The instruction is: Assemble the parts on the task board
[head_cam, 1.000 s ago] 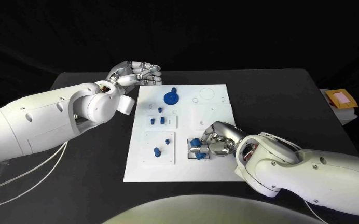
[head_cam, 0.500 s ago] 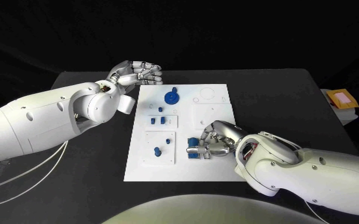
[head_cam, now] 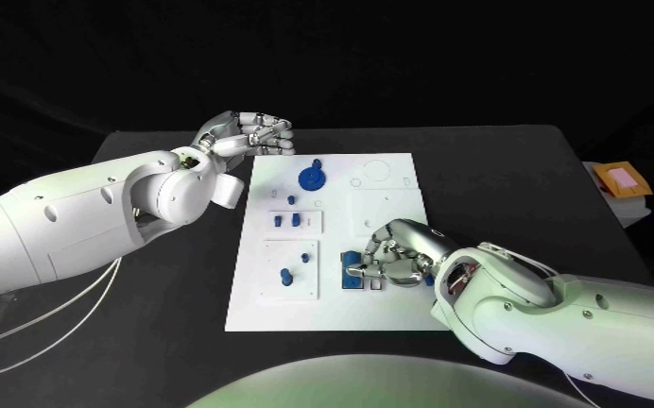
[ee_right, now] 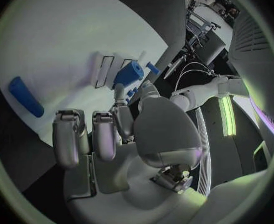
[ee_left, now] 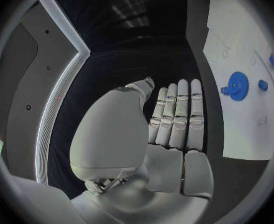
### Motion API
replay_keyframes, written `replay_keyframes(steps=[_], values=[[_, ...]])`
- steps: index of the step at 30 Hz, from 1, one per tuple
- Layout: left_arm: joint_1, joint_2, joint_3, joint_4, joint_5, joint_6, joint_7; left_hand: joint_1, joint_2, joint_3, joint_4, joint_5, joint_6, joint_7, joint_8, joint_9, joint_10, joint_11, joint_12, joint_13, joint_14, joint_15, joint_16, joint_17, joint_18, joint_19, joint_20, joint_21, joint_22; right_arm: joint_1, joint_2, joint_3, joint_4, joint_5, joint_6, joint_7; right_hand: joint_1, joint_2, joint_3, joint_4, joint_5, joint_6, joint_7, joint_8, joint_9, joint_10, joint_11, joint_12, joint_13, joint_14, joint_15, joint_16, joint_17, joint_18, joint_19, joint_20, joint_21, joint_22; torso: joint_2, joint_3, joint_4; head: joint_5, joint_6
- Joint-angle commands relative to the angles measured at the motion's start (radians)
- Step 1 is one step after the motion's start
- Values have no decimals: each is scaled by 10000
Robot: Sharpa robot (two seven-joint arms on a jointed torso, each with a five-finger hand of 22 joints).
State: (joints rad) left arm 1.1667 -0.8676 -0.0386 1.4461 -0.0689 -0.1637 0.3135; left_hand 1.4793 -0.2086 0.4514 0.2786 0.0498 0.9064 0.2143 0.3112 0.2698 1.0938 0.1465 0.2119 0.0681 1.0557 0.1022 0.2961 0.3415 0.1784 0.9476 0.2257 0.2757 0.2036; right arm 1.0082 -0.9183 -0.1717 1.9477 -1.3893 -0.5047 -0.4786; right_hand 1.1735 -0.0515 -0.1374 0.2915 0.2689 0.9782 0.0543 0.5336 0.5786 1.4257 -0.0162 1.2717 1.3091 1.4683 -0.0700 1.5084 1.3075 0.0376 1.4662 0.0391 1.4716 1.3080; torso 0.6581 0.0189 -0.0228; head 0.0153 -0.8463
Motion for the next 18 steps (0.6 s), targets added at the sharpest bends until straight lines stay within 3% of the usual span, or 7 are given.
replay_keyframes(steps=[1, 18], values=[[5, 22, 6, 31, 19, 199, 35, -32, 102, 43, 40, 10, -54, 2, -11, 15, -55, 48, -40, 15, 40, 32, -33, 15, 30, 77, -16, -68, -13, -17, 27, -1, -2, -399, 101, 358, 135, 28, -69, -15, -91, 66, -27, 51, 16, 106, -32, 141, 182, 784, -87, 67, 1425, -182, 696, -49, 88, 2374, 1, 2, 17, -40, 7], [5, -7, 5, 48, 19, 214, 23, -19, 142, 73, 32, 12, -49, -5, -4, 20, -54, 43, -36, 16, 46, 29, -52, 32, 31, 87, -16, -80, -22, -26, 232, 1, -236, -1122, 1146, 26, 1391, 176, -440, -33, -969, 144, -88, 162, 28, 267, -92, 453, 493, 808, -142, 122, 1549, -219, 759, -111, 262, 2422, 9, -12, 27, 13, -109]])
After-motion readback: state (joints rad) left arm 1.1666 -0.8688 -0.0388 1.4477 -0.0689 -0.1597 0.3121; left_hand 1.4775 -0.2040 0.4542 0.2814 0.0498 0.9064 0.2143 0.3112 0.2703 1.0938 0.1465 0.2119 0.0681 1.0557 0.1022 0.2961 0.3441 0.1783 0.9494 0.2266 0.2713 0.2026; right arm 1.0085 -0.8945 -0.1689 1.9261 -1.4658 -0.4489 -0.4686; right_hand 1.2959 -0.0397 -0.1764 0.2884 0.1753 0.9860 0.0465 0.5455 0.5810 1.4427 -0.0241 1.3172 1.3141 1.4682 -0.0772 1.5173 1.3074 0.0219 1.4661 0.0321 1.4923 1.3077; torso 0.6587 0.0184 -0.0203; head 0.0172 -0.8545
